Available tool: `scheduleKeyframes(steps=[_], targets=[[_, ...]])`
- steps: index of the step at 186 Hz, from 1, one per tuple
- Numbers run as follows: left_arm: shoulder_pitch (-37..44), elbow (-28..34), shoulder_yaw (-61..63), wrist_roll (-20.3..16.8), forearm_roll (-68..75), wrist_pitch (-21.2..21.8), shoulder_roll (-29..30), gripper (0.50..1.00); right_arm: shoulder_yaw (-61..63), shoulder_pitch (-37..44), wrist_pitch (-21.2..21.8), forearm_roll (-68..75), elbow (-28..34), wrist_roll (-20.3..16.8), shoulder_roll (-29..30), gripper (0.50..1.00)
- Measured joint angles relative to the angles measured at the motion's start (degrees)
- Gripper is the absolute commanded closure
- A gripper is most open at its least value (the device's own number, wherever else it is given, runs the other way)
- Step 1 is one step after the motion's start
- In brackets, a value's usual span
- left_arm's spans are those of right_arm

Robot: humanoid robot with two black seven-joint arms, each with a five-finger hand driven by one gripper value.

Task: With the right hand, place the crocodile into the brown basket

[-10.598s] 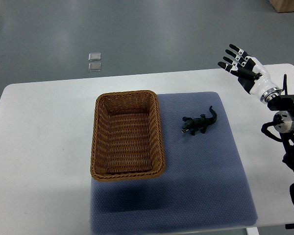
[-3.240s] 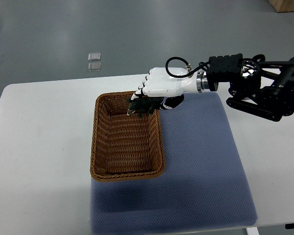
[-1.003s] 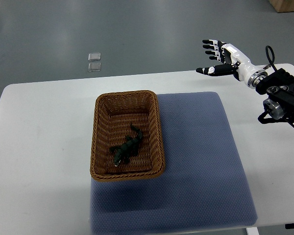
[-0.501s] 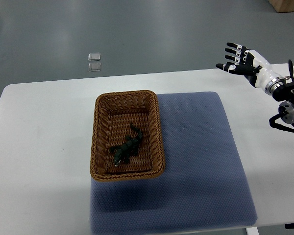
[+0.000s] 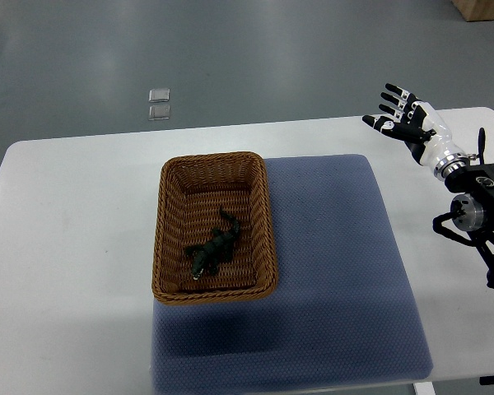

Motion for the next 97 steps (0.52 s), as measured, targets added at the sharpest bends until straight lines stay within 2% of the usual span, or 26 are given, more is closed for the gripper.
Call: scheduleKeyframes(steps=[75, 97], targets=[[0.0, 0.0, 0.0, 0.0, 0.0, 0.0, 0.0, 0.500, 5.2, -1.1, -0.7, 0.4, 0.0, 0.8, 3.5, 0.576], [0.0, 0.0, 0.0, 0.0, 0.0, 0.0, 0.0, 0.500, 5.4, -1.5, -0.8, 0.4, -0.1, 3.6, 3.8, 0.576]])
